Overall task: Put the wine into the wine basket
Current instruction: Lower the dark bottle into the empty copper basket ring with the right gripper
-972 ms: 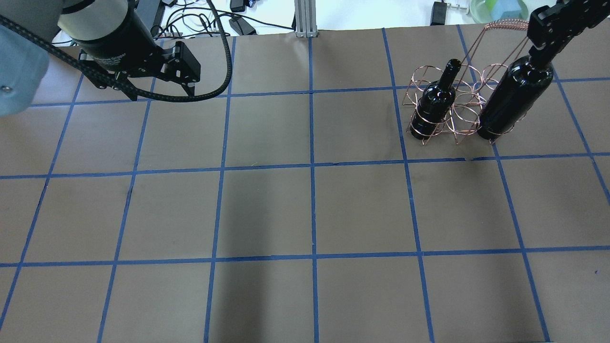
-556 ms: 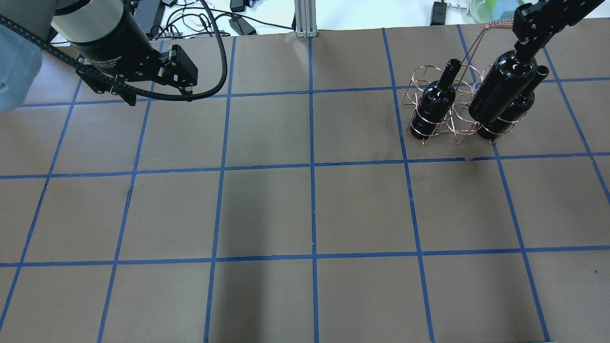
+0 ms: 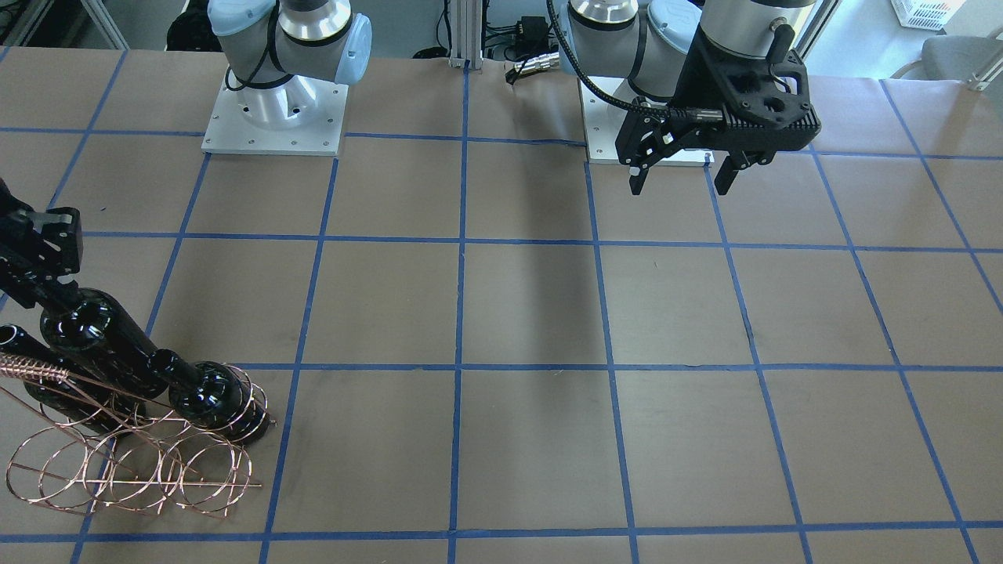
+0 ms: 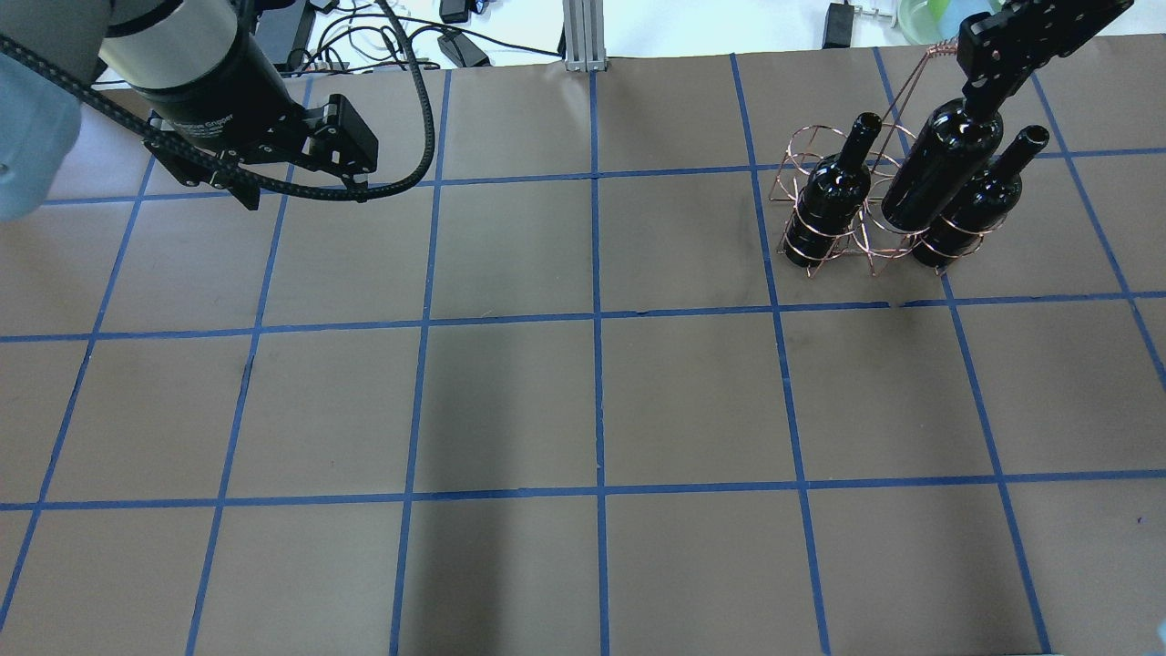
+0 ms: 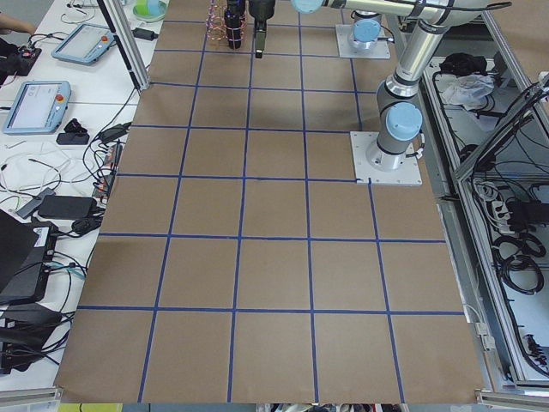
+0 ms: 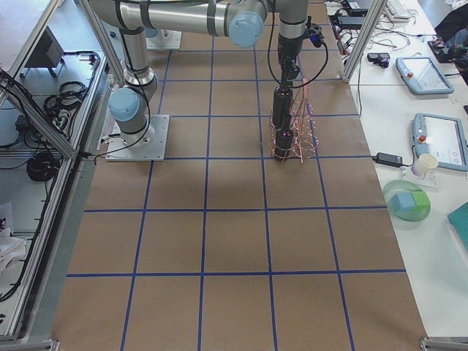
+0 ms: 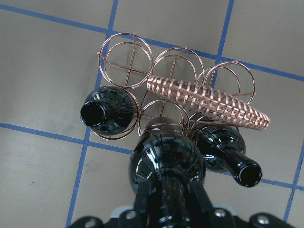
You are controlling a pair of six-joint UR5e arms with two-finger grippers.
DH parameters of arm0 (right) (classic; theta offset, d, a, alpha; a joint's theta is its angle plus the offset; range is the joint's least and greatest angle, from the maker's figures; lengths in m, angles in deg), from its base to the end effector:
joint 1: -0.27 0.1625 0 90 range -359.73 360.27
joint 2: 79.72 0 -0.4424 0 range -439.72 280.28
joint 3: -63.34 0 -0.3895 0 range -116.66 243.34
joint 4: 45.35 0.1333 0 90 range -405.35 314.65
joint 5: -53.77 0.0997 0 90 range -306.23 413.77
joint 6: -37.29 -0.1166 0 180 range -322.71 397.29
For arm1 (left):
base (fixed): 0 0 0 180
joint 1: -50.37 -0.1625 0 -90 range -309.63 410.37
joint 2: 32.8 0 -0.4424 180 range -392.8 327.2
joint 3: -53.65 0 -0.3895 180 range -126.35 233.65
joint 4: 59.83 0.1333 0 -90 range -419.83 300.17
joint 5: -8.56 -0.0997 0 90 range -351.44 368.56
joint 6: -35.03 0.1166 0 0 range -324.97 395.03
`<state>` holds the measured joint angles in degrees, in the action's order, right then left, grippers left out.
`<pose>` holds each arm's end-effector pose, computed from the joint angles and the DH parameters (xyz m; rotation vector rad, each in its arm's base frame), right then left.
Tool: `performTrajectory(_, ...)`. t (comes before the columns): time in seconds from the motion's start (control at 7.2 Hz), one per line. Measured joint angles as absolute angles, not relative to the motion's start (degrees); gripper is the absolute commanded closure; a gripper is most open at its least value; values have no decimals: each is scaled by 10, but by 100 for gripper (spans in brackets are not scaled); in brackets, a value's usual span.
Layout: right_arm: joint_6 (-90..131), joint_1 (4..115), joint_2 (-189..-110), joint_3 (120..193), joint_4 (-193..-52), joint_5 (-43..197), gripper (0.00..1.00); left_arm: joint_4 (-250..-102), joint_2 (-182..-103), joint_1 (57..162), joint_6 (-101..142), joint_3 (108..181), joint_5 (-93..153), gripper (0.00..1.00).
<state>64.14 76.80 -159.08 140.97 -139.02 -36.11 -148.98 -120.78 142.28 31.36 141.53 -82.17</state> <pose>-0.0055 -0.5964 0.5024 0.3622 -3.0868 0.1387 -0.1478 -0.4777 0.5253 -0.0489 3.1297 -0.1372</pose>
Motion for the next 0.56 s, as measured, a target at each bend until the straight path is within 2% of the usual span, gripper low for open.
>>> performTrajectory(0.56,641,768,-1586,1431,-1410,-361,100,-1497,-1207,1423,315,1415,-822,0)
